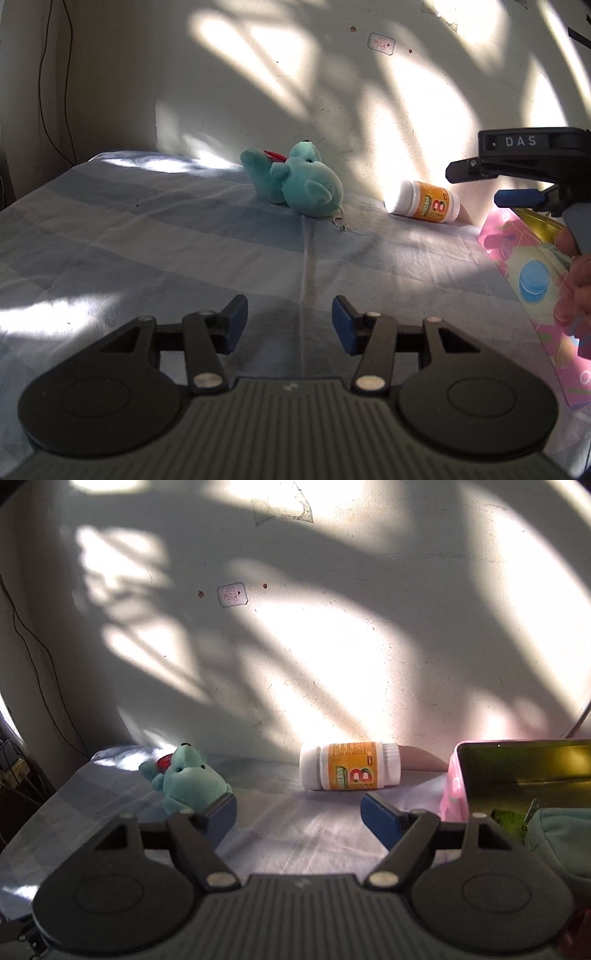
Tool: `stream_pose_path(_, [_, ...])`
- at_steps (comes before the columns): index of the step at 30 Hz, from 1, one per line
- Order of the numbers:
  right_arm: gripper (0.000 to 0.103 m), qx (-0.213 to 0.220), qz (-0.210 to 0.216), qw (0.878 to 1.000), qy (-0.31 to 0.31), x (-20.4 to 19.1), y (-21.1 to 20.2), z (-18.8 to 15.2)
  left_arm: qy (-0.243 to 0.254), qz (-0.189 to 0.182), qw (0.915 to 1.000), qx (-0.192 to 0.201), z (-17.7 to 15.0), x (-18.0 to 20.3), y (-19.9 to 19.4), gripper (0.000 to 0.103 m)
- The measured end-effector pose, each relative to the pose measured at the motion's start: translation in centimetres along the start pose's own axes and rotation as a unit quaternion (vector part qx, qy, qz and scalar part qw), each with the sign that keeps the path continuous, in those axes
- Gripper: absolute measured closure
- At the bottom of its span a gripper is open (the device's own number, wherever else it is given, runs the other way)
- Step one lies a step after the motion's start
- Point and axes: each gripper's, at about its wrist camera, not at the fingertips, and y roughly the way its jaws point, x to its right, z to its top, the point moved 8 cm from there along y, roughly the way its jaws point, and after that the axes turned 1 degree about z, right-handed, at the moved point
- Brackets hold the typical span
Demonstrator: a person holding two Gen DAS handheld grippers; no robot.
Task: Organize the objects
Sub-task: 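Move the right tool to the vitamin B bottle and grasp it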
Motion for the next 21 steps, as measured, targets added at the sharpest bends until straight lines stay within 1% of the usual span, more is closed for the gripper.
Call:
stream_pose_path(1, [0.017, -0.007, -0.026, 1.0, 0.004, 0.4, 2.2, 0.3, -0.005, -0.003, 1.0, -0.002, 0.0, -0.1, 0.0, 0.049])
stream_pose_path(2, [0.015, -0.009, -0.047, 0.999, 0.01, 0.8, 3.7, 0.7, -0.012, -0.007, 0.9999, -0.006, 0.0, -0.3, 0.1, 0.049])
stream_pose_path(3, [0.011, -0.01, -0.056, 0.998, 0.016, 1.1, 4.8, 1.0, -0.018, -0.011, 0.9997, -0.011, 0.1, -0.4, 0.2, 0.049])
stream_pose_path(4, [0.003, -0.014, -0.06, 0.998, 0.019, 1.3, 5.9, 1.2, -0.023, -0.014, 0.9995, -0.014, 0.1, -0.5, 0.3, 0.049])
stream_pose_path(5, [0.003, -0.018, -0.069, 0.997, 0.019, 1.7, 7.5, 1.5, -0.028, -0.019, 0.9992, -0.018, 0.1, -0.6, 0.4, 0.049])
stream_pose_path(6, [0.002, -0.018, -0.082, 0.996, 0.018, 2.0, 8.1, 1.7, -0.032, -0.025, 0.999, -0.021, 0.1, -0.6, 0.5, 0.048])
stream_pose_path(7, [0.0, -0.02, -0.103, 0.994, 0.016, 2.5, 9.1, 2.0, -0.035, -0.03, 0.9987, -0.023, 0.1, -0.5, 0.5, 0.048])
stream_pose_path(8, [0.0, -0.019, -0.113, 0.993, 0.014, 2.8, 9.7, 2.2, -0.038, -0.035, 0.9984, -0.024, 0.1, -0.5, 0.4, 0.047])
stream_pose_path(10, [0.0, -0.027, -0.111, 0.993, 0.017, 3.3, 10.8, 2.2, -0.042, -0.042, 0.9979, -0.026, 0.2, -0.4, 0.3, 0.043])
stream_pose_path(12, [0.0, -0.044, -0.102, 0.994, 0.021, 3.7, 11.7, 1.9, -0.049, -0.053, 0.997, -0.029, 0.2, -0.3, 0.3, 0.043])
stream_pose_path(13, [0.0, -0.043, -0.117, 0.992, 0.016, 3.9, 11.9, 1.7, -0.051, -0.057, 0.9966, -0.031, 0.2, -0.3, 0.3, 0.043])
stream_pose_path(17, [0.0, -0.024, -0.131, 0.991, -0.03, 3.6, 12.3, 1.3, -0.058, -0.067, 0.9954, -0.037, 0.1, -0.1, 0.4, 0.043])
stream_pose_path(21, [0.0, -0.008, -0.158, 0.986, -0.061, 3.2, 12.4, 0.1, -0.061, -0.069, 0.9949, -0.041, 0.1, -0.2, 0.5, 0.042])
